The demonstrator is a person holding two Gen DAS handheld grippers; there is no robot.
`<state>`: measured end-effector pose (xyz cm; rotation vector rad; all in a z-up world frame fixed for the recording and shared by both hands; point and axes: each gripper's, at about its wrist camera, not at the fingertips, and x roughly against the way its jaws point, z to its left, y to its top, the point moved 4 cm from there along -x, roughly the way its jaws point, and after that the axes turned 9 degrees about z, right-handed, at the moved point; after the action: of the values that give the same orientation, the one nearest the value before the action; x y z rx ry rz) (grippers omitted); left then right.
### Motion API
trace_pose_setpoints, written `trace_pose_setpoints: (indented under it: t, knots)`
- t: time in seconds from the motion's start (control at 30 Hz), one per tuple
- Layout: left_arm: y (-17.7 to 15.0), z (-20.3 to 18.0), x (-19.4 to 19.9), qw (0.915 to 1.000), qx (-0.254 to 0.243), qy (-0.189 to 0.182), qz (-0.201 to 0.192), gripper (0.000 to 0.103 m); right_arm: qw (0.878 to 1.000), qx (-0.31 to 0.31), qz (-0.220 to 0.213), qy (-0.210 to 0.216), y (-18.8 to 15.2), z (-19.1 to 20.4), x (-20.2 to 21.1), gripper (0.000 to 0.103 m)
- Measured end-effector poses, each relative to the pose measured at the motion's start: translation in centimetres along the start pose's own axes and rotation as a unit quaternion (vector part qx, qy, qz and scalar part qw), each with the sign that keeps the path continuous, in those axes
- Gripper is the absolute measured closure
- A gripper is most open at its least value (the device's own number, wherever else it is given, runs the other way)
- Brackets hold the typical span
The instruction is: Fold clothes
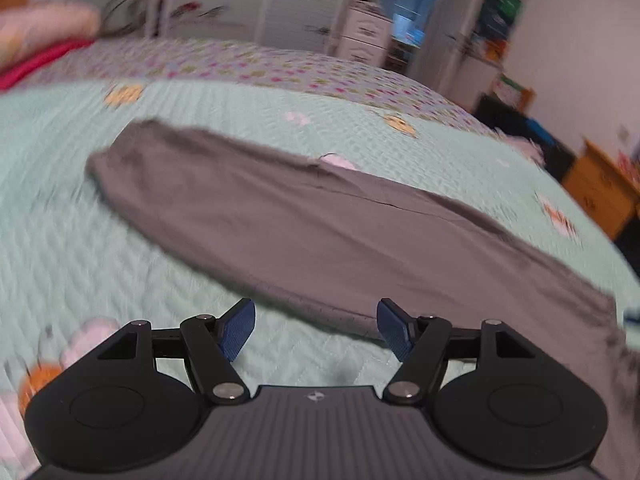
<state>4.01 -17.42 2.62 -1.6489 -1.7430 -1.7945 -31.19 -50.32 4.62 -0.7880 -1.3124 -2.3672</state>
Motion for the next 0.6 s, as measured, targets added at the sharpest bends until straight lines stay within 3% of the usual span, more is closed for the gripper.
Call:
trace_pose_setpoints:
  t: [0.07,0.13,0.23,0.33,0.43,0.5,0.6]
  knots:
    - [0.3,2.0,-0.6,0.9975,0.07,0.009,-0.006,0.033,0.995,0.102,0.016,-0.003,-0.5,4.3,-2.0,0.045]
    - [0.9,4.3,-0.8,0.9907,0.134,-0.001,-0.021,0.033,0.978,0.209,0.018,-0.009,-1.3,8.9,-4.3,0.046]
    - [2.8,6.8,-1.8,0.9829,0.181,0.006,-0.034,0.033,0.941,0.338,0.03,-0.007,-2.7,14.5,-8.6,0.051]
    - [4.8,8.7,-2.5,0.9792,0.198,0.018,-0.04,0.033,0.894,0.441,0.041,-0.065,-4.5,17.9,-12.8,0.064]
    - [5.3,10.4,-3.5,0.9734,0.225,0.015,-0.042,0.033,0.858,0.498,0.06,-0.11,-6.2,19.3,-15.8,0.076]
    - [5.5,11.2,-3.9,0.9708,0.234,0.012,-0.051,0.033,0.839,0.523,0.062,-0.14,-7.0,19.6,-17.0,0.078]
    - [5.7,11.6,-4.0,0.9675,0.245,0.001,-0.062,0.032,0.826,0.536,0.052,-0.17,-7.0,19.6,-17.6,0.078]
